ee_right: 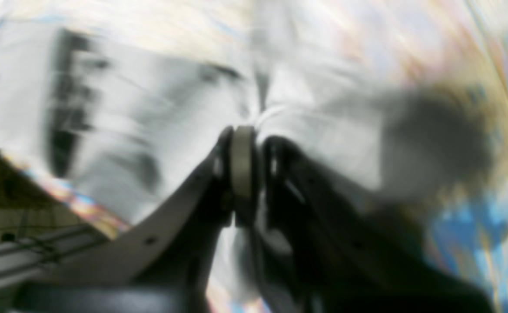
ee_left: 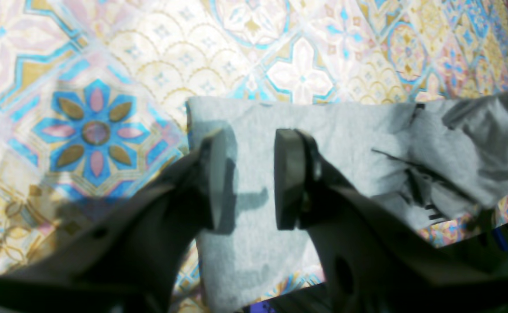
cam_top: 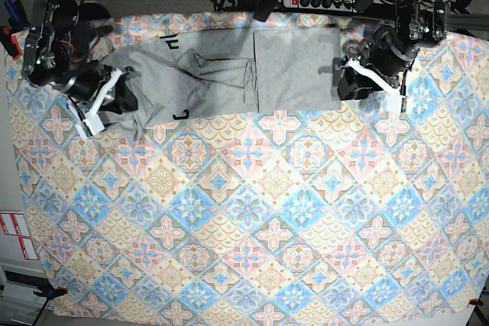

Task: Fold the T-shirt properly
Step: 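Grasp the shirt end with the right gripper and fold it toward the left gripper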

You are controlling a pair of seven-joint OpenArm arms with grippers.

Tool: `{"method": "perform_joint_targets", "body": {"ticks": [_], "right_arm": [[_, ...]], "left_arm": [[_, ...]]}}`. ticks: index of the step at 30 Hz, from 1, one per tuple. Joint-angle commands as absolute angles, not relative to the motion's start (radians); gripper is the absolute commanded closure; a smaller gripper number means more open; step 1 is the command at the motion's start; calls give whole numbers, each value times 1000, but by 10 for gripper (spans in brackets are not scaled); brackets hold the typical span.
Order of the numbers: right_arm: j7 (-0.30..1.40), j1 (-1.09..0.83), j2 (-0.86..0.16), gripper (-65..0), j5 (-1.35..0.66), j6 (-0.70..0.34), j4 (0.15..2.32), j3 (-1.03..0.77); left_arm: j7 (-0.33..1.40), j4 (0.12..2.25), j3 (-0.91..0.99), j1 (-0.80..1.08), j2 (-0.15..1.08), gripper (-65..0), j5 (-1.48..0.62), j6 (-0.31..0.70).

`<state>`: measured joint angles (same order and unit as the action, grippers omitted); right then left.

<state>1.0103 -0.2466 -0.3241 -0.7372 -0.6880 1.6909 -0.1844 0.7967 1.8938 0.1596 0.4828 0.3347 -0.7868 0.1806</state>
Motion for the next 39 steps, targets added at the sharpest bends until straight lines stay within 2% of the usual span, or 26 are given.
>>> {"method": "perform_joint_targets", "body": {"ticks": [1,6,12,22,35,39], "right_arm": [[989,-237,-338,0,-757,-698,1728,-163],[984,-236,-337,0,-757,-698,1793,-39],[984,-228,-259,0,-757,-698,1819,64],[989,-93,-180,0,-754,-698,1821,275],[990,12,-199,0,-710,-698,1870,495],[992,87,-203,0,-687,-698,1883,619]], "left_arm": [[780,1906,165,484,344,-191,-797,186],[780,1906,165,486,344,-190,-797,186],[782,1906,202,486,344,-190,-796,186],[788,1905,321,499,344,-190,-794,186],[783,1871,332,507,344,-190,-794,186],[783,1871,332,506,344,-190,-791,186]]}}
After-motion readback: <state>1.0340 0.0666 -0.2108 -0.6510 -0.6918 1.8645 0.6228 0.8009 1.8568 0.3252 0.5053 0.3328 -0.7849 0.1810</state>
